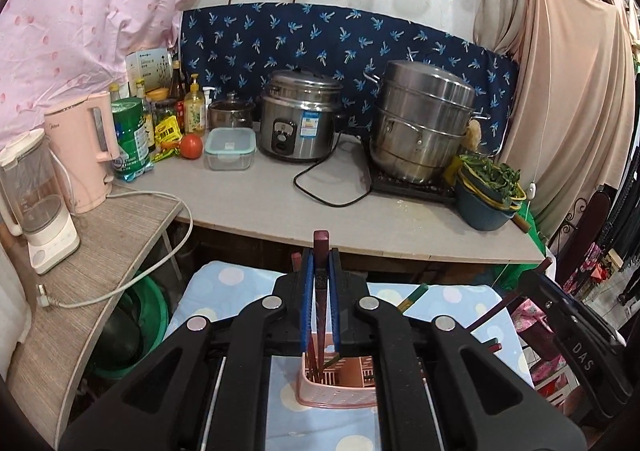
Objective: Organize utensils
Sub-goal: 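Open both tools to drop the red chopsticks into the basket, then withdraw both open tools from the basket toward the last two red chopsticks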
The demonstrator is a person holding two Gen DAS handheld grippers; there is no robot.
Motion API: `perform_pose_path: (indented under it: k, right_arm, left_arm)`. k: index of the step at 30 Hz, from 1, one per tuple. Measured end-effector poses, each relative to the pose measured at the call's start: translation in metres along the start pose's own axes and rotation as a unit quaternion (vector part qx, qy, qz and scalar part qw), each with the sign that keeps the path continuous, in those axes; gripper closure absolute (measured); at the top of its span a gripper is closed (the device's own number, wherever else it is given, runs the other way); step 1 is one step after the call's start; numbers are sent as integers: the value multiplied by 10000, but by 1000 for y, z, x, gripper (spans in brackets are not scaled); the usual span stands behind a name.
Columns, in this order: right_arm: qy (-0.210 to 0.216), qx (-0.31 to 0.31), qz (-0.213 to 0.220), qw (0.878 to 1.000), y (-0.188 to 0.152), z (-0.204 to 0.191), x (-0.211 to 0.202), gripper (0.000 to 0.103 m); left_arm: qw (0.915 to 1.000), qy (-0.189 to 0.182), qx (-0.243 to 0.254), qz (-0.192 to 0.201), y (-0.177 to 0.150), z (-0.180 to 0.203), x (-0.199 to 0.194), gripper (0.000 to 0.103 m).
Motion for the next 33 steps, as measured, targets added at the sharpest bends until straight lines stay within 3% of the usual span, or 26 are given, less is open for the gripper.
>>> perform_pose_path:
  k: [5,6,8,10,33]
  right_arm:
    - [-40,-10,-7,10000,-5,1,2,95]
    - [-24,-6,-2,10000,-5,1,1,94]
    - [-37,-2,17,10000,-6,2,-1,91]
    - [-27,-6,20,10000,-6,2,-3,89]
    - [25,-252,74,9997,-35,-11,-62,80]
  left_arm:
    - [9999,75,87,-104,-9,1,6,93]
    - [9998,109,103,-125,-11,1,7,89]
    - [9998,152,123,-98,-13,1,5,70]
    - [9996,235,159,-53,-15,1,3,65]
    - [9990,356,246,-93,-41,1,-39,61]
Point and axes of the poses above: each gripper's, at about its wrist camera, not at the fingertips, and x roughly the way its jaws point, z to its right, y to its top, the point moved 7 cm from there along x, roughly the way its jaws point, and after that the axes turned 10 degrees about x, right-handed, at the moved point
